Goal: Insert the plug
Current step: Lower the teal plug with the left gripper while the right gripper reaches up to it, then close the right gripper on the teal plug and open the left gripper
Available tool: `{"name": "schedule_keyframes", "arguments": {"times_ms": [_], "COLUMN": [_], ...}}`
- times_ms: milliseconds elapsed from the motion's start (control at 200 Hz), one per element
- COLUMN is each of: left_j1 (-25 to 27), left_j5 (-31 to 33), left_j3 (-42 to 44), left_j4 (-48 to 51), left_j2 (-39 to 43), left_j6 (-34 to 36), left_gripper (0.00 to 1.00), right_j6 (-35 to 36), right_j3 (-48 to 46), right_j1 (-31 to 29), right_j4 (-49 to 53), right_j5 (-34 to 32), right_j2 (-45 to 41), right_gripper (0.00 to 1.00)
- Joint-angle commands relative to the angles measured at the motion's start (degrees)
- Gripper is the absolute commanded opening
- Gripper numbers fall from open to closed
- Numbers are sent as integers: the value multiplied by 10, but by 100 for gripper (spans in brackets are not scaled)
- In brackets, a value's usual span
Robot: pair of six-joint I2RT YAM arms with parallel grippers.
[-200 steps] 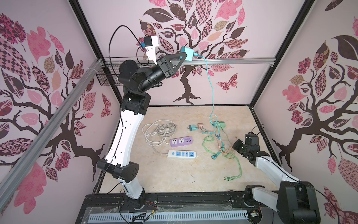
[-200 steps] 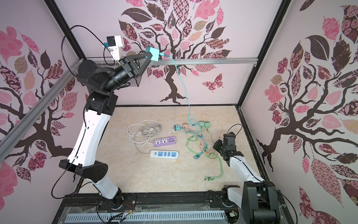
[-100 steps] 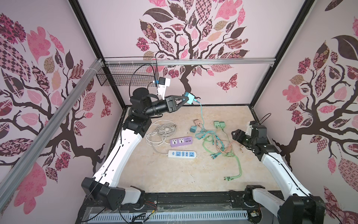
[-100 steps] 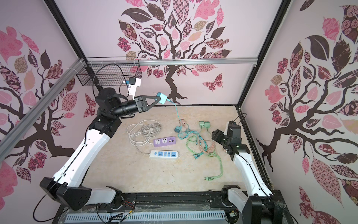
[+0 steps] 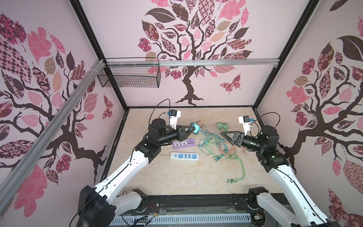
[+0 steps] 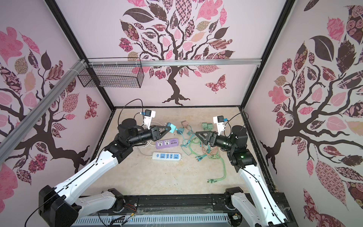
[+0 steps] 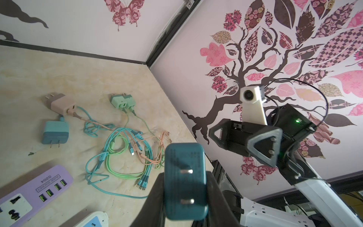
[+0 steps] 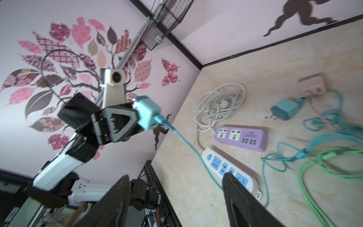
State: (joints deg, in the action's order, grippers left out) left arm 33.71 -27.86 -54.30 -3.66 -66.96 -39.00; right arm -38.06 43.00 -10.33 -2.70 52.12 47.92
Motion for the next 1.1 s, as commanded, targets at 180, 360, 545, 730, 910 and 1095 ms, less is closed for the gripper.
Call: {"name": "schedule_keyframes", "arguments": {"times_ms": [180, 360, 545, 730, 910, 1095], "left_j1": [65, 91, 107, 127, 142, 150], "left_j5": [122, 137, 139, 139, 141, 139], "left_j3": [98, 108, 118, 117, 117, 118], "left_j4": [-292, -392, -510, -562, -579, -596], "left_j2": [-2, -48, -98, -124, -130, -139], "left_j6": [-111, -145, -194, -202, -197, -204], "left_gripper": [0, 0, 0, 0, 0, 0], "right_j6": [-141, -145, -184, -189, -199, -210], "right_j3": [-77, -77, -101, -96, -91, -86], "right_j1": [-50, -68, -76, -79, -82, -84], "right_j4": [-224, -241, -334, -360, -394, -417], "right_j5": [17, 3, -32, -53, -67, -76], "right_j2": [-10, -4, 1, 26, 45, 58], "right_gripper": [74, 73, 66, 64, 64, 61]}}
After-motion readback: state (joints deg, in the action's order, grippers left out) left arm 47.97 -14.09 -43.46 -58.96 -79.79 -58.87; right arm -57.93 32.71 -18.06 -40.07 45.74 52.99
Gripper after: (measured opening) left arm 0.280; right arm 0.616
